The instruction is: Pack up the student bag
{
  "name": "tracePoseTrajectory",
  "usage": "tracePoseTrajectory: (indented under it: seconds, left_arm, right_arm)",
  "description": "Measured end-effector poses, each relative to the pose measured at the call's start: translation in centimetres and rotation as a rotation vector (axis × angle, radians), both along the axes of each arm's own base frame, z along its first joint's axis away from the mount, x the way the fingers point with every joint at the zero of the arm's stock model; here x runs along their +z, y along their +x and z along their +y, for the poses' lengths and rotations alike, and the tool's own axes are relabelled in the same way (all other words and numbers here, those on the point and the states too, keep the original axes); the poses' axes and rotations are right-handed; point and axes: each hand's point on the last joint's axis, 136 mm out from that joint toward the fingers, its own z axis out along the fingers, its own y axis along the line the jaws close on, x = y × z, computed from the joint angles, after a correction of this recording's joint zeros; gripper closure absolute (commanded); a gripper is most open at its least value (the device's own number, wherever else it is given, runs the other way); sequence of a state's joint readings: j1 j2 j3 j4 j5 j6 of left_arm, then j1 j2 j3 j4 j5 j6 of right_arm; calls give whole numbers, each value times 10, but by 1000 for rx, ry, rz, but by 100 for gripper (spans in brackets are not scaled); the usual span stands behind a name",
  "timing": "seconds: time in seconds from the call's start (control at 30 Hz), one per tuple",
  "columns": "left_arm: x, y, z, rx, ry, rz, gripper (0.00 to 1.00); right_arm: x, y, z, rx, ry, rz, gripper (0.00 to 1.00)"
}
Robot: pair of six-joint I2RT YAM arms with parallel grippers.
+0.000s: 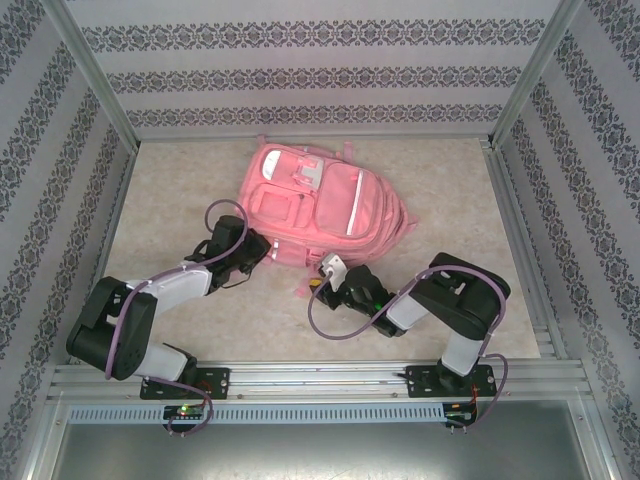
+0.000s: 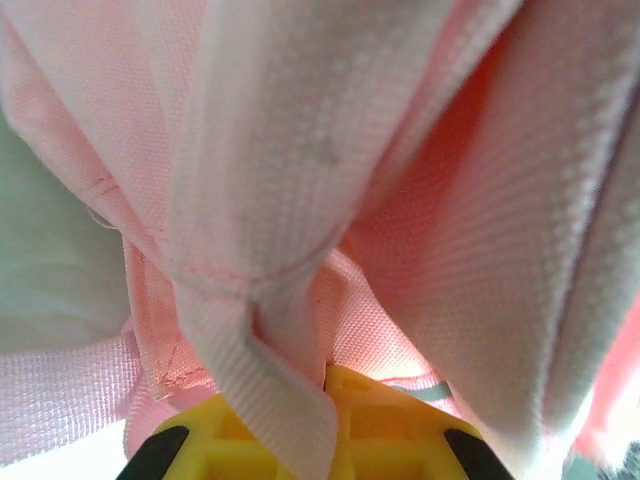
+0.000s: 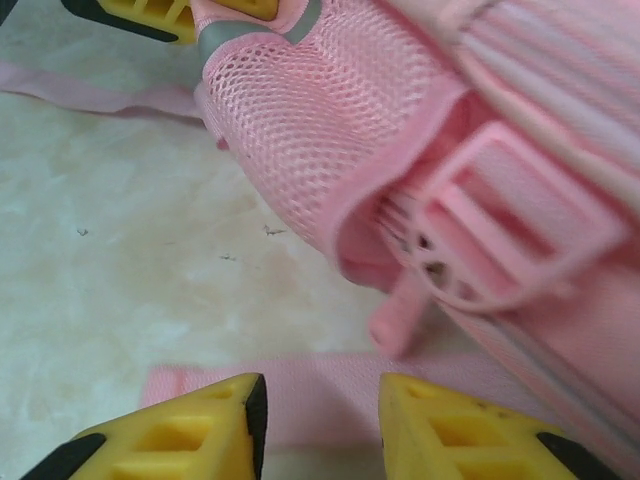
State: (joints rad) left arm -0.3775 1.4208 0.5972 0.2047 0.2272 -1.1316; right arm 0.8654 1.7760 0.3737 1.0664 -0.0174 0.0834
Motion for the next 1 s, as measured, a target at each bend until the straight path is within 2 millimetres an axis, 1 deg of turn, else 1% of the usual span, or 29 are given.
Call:
tracePoseTrajectory:
  seconds: [0.1, 0.27, 0.37, 0.53, 0.73, 0.83, 1.0]
  left_arm:
    - [3, -3, -10, -21, -20, -4, 100]
    - [2, -4, -11, -16, -28, 2, 100]
    - [2, -4, -11, -15, -29, 1, 100]
    - [2, -4, -11, -15, -32, -5, 100]
    - [3, -4, -11, -10, -40, -7, 100]
    - [3, -3, -11, -6, -46, -7, 100]
    - [3, -3, -11, 0, -52, -7, 100]
  right_arm:
    - [-2, 5, -3, -28, 14, 7, 62]
    - [-14, 20, -19, -131, 4, 31, 62]
    - [-22, 24, -25, -170, -10, 44, 61]
    - [-21, 31, -22, -183, -1, 37, 61]
    - [-20, 33, -20, -181, 0, 30, 60]
    - [-18, 38, -19, -197, -2, 19, 60]
    - [-21, 48, -20, -238, -3, 2, 65]
